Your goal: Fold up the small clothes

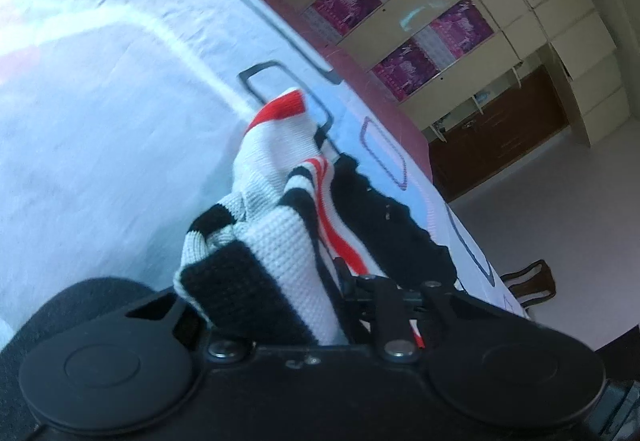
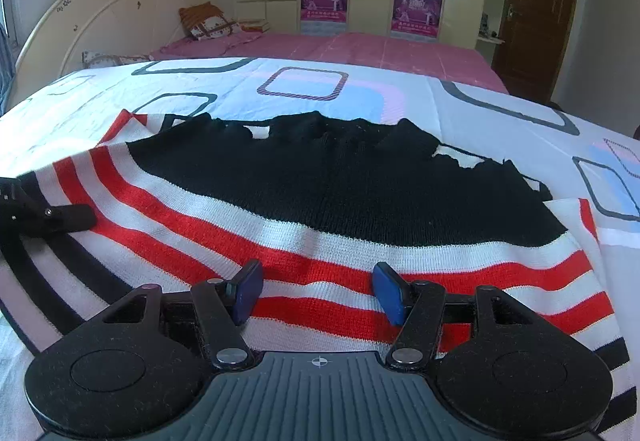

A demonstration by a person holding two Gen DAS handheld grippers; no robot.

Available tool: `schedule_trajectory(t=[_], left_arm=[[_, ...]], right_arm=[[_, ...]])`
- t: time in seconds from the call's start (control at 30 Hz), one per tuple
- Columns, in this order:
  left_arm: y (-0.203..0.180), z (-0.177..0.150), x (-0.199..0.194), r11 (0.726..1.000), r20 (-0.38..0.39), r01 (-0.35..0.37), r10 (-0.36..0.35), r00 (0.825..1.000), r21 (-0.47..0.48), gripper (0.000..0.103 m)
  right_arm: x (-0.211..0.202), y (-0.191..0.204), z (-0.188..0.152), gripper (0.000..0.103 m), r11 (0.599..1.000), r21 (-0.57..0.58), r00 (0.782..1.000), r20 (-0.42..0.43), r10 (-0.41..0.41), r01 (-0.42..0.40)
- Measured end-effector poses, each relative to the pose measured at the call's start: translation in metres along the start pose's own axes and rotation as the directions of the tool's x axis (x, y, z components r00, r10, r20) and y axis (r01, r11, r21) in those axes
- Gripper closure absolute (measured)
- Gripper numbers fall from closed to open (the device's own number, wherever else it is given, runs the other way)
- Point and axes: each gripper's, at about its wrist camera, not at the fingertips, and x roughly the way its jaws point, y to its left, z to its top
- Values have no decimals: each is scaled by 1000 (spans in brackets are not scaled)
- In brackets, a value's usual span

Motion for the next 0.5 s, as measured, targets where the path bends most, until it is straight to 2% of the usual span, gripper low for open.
schedule_trajectory(t=[0.13, 0.23, 0.27, 0.3, 0.33, 0.5], left_arm=[[-25, 0, -6, 996, 44, -11, 7, 999, 86, 83], [-52, -1, -10, 984, 71, -19, 6, 997, 178, 83], [-63, -1, -10, 977, 77, -19, 2, 997, 210, 83], [-75, -2, -11, 970, 82, -16, -4, 997, 243, 83], [-86, -2, -10, 961, 86, -13, -12, 996, 277, 83], [-152, -20, 2, 890, 66, 51, -91, 994, 454, 83]], right_arm=[[0, -5, 2, 42, 1000, -1, 1000, -3, 26, -26], [-3, -13, 6, 39, 998, 22, 998, -2, 62, -61], [-6, -18, 8, 34, 995, 46, 996, 3, 89, -89], [-10, -24, 9, 28, 992, 68, 994, 13, 108, -109], [-17, -31, 10, 18, 989, 89, 993, 33, 115, -118], [-54, -79, 8, 17, 986, 128, 990, 95, 100, -112]])
